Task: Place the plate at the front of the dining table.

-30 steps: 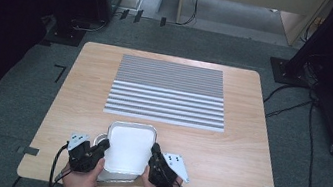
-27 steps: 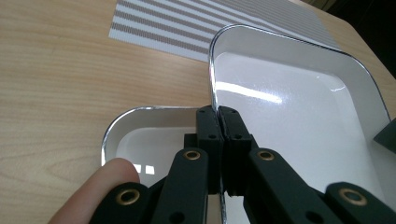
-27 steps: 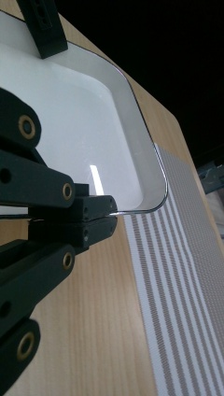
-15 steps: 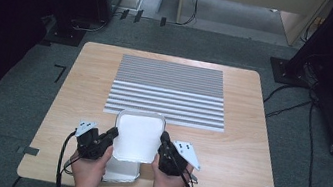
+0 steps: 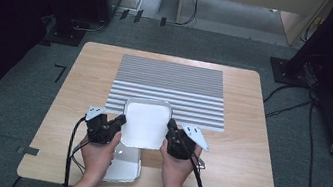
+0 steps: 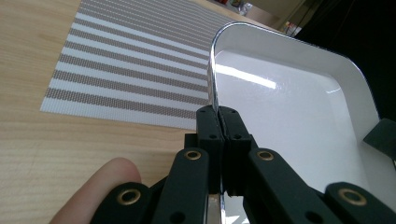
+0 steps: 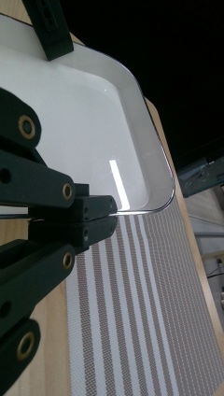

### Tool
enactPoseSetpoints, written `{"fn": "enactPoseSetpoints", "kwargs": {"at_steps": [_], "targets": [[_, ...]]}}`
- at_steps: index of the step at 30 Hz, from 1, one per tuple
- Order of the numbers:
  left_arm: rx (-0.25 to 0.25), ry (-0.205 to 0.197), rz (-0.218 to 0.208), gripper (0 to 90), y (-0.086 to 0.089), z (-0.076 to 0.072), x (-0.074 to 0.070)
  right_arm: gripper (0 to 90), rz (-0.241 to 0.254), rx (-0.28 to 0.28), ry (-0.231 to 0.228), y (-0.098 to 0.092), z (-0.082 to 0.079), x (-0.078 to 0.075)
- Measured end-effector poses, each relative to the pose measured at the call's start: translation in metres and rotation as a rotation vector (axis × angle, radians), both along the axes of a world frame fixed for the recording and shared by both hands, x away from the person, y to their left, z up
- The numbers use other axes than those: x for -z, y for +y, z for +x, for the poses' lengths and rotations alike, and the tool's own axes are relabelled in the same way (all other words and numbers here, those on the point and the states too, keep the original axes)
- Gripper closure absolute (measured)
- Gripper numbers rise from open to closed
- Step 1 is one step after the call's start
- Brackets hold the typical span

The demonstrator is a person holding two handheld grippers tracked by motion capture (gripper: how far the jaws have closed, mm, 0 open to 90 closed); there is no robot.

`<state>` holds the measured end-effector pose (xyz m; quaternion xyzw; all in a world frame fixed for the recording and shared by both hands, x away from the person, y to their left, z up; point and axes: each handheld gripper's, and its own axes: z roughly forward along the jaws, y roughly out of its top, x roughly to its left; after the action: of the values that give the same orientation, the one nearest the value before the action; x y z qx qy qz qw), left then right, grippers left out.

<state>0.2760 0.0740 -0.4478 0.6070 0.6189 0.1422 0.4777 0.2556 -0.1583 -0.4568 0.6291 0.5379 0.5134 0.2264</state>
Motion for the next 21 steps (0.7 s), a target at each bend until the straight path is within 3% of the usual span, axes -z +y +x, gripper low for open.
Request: {"fn": "enactPoseSetpoints", "kwargs": {"at_steps": [9, 21], "targets": [[0.012, -0.022, 0.013, 89.3, -0.010, 0.031, -0.009, 90.0, -0.006, 0.003, -0.001, -0.011, 0.029, -0.009], [0.017, -0.025, -0.004, 89.4, -0.021, 0.074, -0.014, 90.0, -0.017, 0.006, -0.001, -0.022, 0.070, -0.018]]}}
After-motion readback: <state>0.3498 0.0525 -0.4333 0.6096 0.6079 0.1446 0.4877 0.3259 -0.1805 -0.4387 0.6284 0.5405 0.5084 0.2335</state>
